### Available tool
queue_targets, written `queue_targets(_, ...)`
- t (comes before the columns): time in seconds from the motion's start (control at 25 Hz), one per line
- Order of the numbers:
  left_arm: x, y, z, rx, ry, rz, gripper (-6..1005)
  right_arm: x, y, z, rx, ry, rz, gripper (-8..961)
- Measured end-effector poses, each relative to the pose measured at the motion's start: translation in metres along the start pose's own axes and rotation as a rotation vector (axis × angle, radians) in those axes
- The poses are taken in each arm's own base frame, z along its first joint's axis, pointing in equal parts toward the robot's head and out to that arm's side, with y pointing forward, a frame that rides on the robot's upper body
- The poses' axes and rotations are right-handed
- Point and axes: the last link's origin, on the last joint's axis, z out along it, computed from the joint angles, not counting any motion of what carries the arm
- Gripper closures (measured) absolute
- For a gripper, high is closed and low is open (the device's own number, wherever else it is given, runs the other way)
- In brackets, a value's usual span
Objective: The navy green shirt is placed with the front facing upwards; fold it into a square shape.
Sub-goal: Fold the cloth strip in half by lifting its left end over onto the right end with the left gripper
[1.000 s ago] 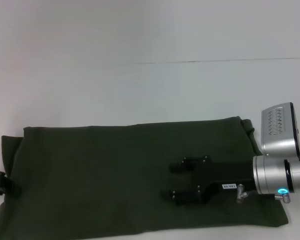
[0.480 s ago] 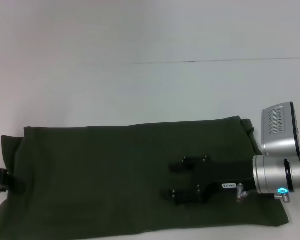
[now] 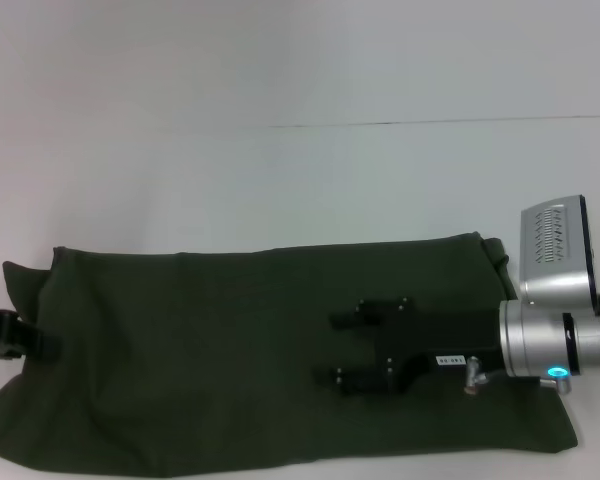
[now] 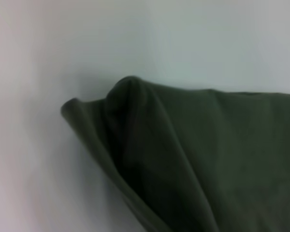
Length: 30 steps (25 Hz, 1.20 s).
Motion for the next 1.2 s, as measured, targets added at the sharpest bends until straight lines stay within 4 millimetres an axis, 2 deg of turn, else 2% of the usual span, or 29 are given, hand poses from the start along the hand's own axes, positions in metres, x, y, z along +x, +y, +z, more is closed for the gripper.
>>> queue_targets(0.32, 0.007, 0.012, -0.017, -0.038, 0.002, 0.021, 909, -0.008, 0.007, 0.016, -0.015, -0.063, -0.126, 117)
queue_targets(0.64, 0.012, 0.023, -0.032, -0.105, 0.015, 0.041, 910, -0.007, 0.01, 0.025, 0.004, -0.086, -0.179, 218)
queue_targets(1.2, 0.023, 0.038, -0.043, -0.179, 0.034, 0.08, 916, -0.011, 0.018, 0.063, -0.011, 0.001, -0.181, 819)
